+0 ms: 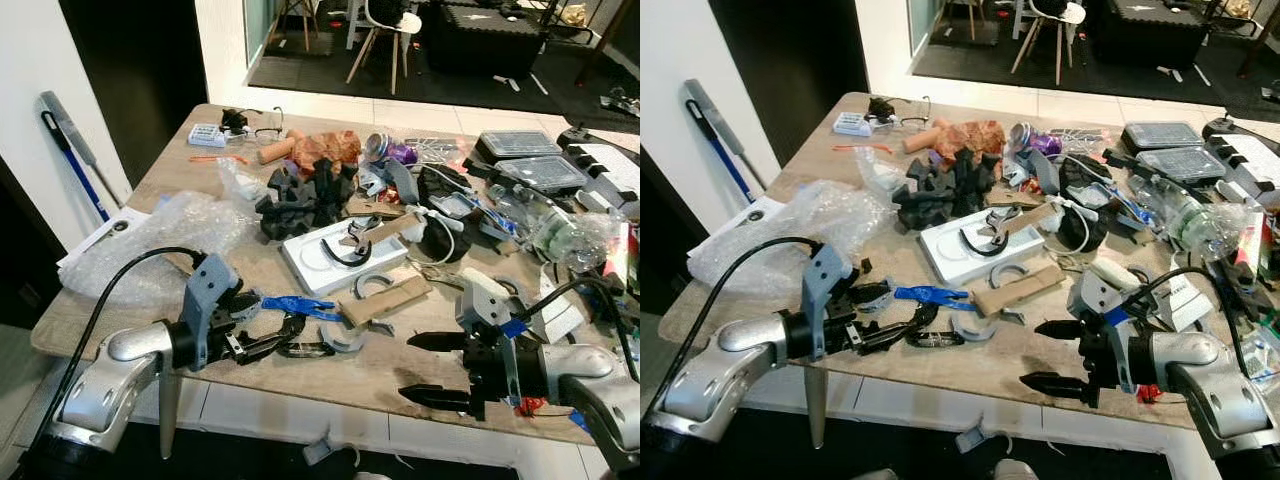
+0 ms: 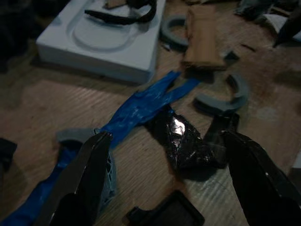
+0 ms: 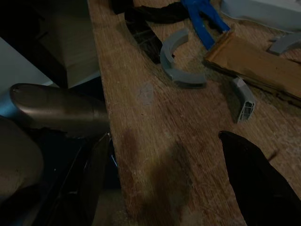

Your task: Picking trash to rubbish bin

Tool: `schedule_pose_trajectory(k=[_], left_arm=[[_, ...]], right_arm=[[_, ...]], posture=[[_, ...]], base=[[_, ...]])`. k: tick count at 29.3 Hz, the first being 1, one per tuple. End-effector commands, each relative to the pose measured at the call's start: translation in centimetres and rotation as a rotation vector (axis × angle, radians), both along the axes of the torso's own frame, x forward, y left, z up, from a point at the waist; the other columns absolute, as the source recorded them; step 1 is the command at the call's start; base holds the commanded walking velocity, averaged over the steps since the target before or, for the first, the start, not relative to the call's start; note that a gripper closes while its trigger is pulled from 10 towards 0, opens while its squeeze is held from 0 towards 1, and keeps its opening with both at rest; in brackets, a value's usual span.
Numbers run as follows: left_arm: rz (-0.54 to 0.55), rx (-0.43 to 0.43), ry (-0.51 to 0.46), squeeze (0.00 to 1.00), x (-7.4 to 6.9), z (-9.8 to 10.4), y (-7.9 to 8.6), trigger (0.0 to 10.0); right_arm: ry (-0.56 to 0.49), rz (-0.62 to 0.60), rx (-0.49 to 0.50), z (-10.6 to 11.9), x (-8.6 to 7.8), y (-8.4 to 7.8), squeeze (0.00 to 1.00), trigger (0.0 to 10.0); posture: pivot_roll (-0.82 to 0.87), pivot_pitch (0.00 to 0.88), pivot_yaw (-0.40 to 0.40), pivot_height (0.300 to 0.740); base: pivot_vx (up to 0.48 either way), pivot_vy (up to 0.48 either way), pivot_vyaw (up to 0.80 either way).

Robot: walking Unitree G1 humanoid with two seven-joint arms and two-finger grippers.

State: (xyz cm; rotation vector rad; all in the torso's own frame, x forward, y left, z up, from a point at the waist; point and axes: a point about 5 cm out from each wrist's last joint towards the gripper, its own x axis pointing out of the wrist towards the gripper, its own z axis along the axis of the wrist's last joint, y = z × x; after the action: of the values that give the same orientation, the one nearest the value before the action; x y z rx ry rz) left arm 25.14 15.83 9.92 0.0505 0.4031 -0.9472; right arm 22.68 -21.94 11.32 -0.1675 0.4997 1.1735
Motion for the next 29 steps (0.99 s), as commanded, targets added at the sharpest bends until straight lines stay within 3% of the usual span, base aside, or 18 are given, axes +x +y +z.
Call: schedule_pose_trajectory(k=[1,3,5,14,26,27,28,29], left_arm=[[0.035,0.014,0.011,0.0,0.3,0.2,-0.3,10.0],[0.112,0.031,0.049,0.0,0.7,0.2,-0.5,10.0],[0.112,0.031,0.049,0.0,0.7,0.2,-0.5,10.0],[0.303,0.183,0.134,0.0,1.1,-1.0,-0.8,10.0],[0.328,0.25,0.163,0.0,1.0,-1.0,-1.7,10.0],[0.322,0.251,0.167,0.0,1.0,-1.0,-1.7,2.8],[0.322,0.251,0.167,0.0,1.0,-1.0,-1.7,2.8],[0.32,0.252,0.171,0.0,1.0,-1.1,-1.8,1.3]], right_arm=[[-0.006,0.007,-0.017,-0.1,-0.1,0.0,0.0,10.0],[-0.007,0.006,-0.017,-0.1,-0.1,0.0,0.0,10.0],[-0.007,0.006,-0.017,-0.1,-0.1,0.0,0.0,10.0],[-0.011,0.003,-0.015,0.0,-0.1,0.0,0.0,10.0],[-0.013,0.005,-0.017,0.2,0.1,-0.1,0.0,10.0],[-0.014,0.005,-0.017,0.2,0.1,-0.1,0.0,10.0],[-0.014,0.005,-0.017,0.2,0.1,-0.1,0.0,10.0],[-0.014,0.005,-0.017,0.2,0.1,-0.1,0.0,10.0]], posture=[[-0.04,0.0,-0.011,0.74],[-0.04,0.0,-0.009,0.74],[-0.04,0.0,-0.009,0.74],[-0.04,0.0,-0.007,0.74],[-0.04,0.0,-0.013,0.74],[-0.04,0.0,-0.013,0.74],[-0.04,0.0,-0.013,0.74],[-0.04,0.0,-0.013,0.74]], base=[[0.0,0.0,0.0],[0.0,0.0,0.0],[0.0,0.0,0.0],[0.0,0.0,0.0],[0.0,0.0,0.0],[0.0,0.0,0.0],[0.0,0.0,0.0],[0.0,0.0,0.0]])
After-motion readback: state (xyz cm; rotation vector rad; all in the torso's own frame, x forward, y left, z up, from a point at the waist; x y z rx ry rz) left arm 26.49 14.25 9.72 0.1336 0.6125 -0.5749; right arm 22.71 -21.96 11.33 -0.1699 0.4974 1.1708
